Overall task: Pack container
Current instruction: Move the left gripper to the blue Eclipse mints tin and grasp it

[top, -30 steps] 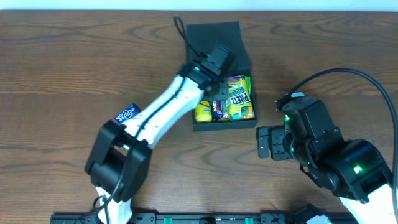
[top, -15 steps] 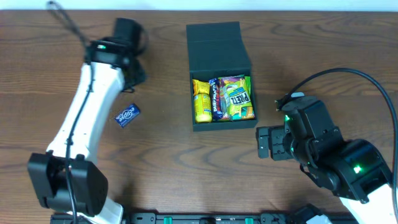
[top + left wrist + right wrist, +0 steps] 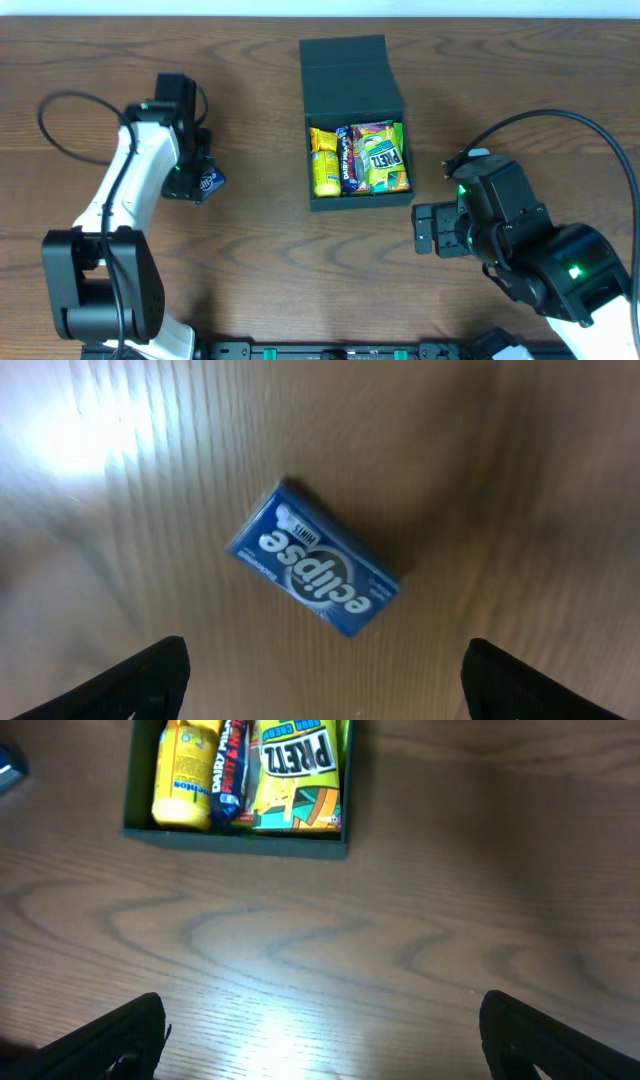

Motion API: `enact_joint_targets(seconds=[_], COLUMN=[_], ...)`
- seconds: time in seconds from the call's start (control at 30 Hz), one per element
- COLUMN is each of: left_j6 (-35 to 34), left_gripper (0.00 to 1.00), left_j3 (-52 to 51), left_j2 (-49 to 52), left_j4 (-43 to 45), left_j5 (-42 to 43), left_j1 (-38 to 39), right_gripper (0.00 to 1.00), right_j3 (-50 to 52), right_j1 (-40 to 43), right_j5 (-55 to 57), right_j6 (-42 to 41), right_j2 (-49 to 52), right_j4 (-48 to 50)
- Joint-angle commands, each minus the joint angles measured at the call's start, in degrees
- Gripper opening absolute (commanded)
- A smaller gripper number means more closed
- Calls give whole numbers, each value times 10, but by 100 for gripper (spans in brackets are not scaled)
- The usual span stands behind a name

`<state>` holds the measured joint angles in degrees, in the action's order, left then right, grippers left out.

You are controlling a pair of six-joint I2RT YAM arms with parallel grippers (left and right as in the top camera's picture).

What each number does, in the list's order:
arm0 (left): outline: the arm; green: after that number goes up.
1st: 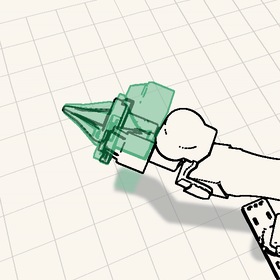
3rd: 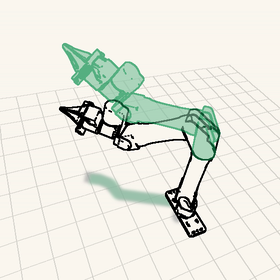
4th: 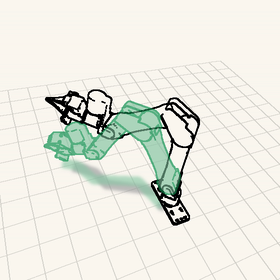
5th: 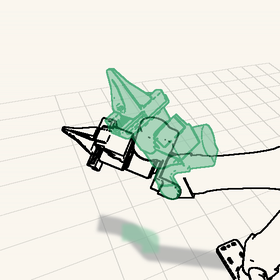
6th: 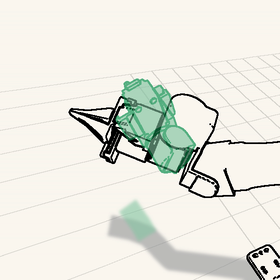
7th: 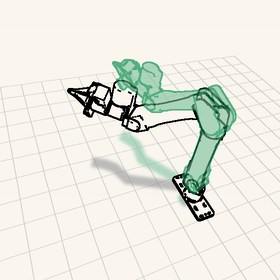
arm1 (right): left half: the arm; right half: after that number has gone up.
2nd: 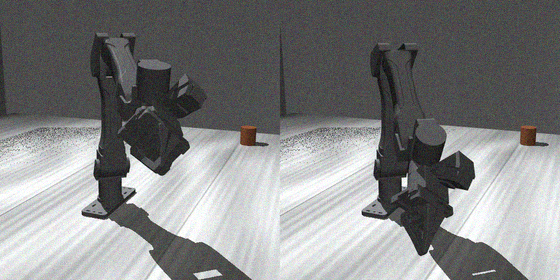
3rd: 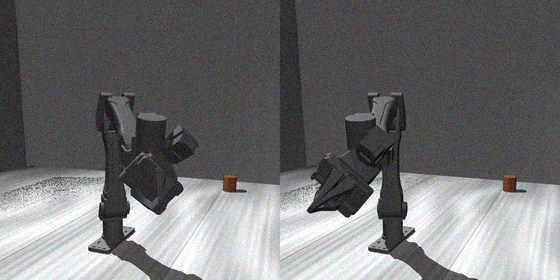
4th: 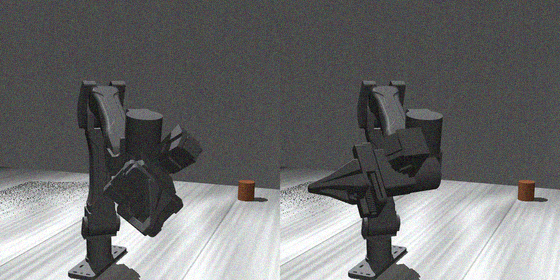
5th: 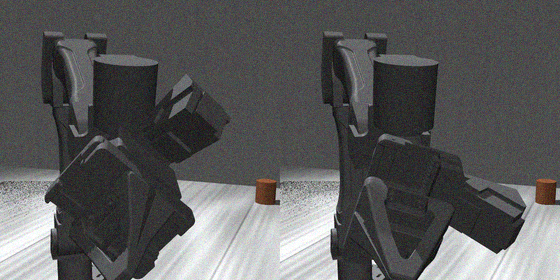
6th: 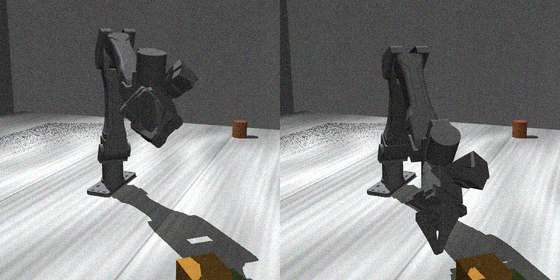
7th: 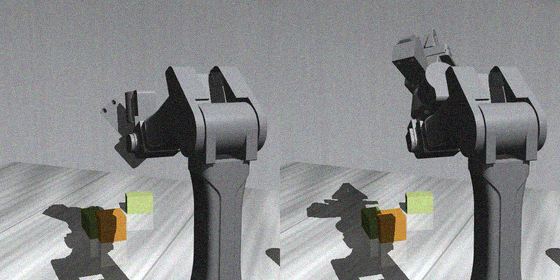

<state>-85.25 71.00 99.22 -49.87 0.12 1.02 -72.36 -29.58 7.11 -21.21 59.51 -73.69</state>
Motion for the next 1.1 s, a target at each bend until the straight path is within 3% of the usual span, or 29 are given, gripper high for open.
enact_joint_targets(seconds=[0.0, 0.13, 0.33, 0.53, 0.97, 1.07], left_j6=[-139, -181, -245, -245, -245, -245], left_gripper=[85, 75, 75, 75, 76, 71], left_j3=[-57, -101, -110, -110, -110, -110], left_j2=[4, 4, 6, 13, 68, 74], left_j4=[53, 117, 138, 161, 176, 176], left_j5=[48, 59, 22, -23, -20, -18], left_j1=[2, 2, 2, 2, 2, 2], right_gripper=[99, 99, 99, 99, 99, 99], right_j3=[-3, -3, -3, -3, -3, -3], right_j1=[4, 4, 4, 4, 4, 4], right_j5=[4, 4, 4, 4, 4, 4], right_j6=[7, 7, 7, 7, 7, 7], right_j2=[-2, -2, -2, -2, -2, -2], right_j4=[0, 0, 0, 0, 0, 0])
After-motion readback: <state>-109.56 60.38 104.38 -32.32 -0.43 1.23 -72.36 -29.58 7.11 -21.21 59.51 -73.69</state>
